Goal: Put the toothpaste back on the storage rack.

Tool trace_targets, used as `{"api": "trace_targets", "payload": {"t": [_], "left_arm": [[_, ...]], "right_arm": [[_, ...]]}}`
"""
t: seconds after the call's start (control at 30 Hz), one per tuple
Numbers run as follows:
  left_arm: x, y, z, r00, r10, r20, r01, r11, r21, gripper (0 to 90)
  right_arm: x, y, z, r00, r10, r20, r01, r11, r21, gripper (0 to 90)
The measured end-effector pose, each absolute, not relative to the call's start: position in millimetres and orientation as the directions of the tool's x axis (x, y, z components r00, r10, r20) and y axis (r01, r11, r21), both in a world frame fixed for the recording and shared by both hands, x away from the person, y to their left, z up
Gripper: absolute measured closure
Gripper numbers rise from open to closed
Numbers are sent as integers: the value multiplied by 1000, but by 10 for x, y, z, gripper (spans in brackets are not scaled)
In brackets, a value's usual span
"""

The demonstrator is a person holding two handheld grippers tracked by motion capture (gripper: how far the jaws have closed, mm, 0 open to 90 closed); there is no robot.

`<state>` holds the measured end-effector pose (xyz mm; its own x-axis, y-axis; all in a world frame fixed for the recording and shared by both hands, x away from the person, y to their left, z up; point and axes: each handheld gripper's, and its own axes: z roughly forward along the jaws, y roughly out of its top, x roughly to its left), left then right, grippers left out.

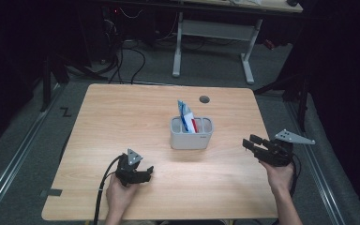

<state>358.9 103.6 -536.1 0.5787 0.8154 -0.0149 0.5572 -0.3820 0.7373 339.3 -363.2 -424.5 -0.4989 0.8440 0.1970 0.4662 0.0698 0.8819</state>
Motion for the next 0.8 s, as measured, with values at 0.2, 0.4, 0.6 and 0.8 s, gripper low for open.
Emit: {"api": "trace_targets", "payload": {"t": [0.2,0.4,0.6,0.8], "left_arm": [[3589,1035,-5361,578,816,-15,558,-382,737,217],[3589,1036,-5361,578,816,-14,557,-382,737,217],[3589,1035,-5361,578,816,-14,557,-382,737,217],[3588,1035,-5361,577,816,-15,558,-381,738,217]], "right_arm": [[3383,-3633,-4298,-499,844,200,469,69,880,534],[3378,-3631,-4362,-493,845,209,480,63,875,534],[3373,-3620,-4428,-487,849,207,480,62,875,533],[3365,-3595,-4494,-492,848,200,475,69,877,539]]}}
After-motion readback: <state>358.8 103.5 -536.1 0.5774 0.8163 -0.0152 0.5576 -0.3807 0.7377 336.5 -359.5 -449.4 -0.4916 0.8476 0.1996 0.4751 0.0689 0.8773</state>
